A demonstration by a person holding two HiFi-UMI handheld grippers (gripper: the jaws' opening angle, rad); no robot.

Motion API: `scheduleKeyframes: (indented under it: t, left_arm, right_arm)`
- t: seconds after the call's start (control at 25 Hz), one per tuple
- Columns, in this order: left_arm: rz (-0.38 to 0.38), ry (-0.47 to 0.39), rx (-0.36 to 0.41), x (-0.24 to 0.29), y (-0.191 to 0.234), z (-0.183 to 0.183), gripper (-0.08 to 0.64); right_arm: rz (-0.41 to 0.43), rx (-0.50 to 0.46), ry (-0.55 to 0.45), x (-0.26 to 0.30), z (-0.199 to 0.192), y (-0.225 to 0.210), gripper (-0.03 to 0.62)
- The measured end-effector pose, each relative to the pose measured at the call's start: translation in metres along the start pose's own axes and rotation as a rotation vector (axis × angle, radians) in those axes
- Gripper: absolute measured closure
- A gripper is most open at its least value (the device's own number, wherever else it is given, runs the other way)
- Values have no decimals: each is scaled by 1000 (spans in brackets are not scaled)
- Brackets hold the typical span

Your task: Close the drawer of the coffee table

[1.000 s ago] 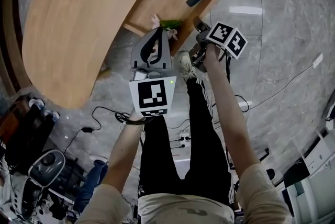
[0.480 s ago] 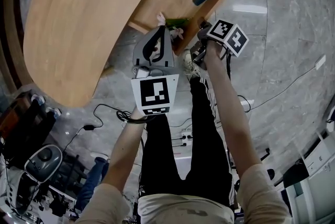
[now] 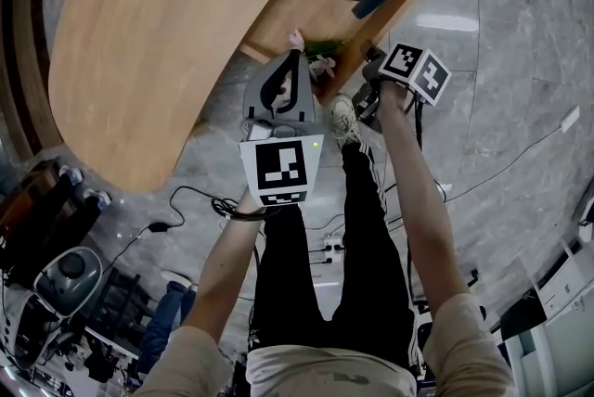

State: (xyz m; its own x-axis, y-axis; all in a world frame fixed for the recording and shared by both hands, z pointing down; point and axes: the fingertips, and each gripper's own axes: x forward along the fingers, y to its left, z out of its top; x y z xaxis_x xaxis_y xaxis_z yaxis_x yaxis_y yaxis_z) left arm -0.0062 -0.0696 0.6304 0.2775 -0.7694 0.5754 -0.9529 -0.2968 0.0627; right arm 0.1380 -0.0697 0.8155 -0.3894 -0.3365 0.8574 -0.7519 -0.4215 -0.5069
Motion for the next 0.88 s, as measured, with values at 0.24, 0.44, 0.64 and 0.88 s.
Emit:
scheduleKeyframes:
  t: [0.24,0.44,0.64,0.88]
  left_arm:
    - [12,-1,-1,1,12,5,552]
    - [18,-3,2,-2,9,13,552]
    - [19,-1,-2,-1,9,13,552]
    - [15,4,-9,-2,9,9,552]
  right_arm:
    - [45,-54,-4,-10,-1,11,515]
    - [67,-101,-30,-29,7,21,512]
    - [65,-148,-18,-30,16,30,511]
    - [92,-155,-21,-35,13,40,508]
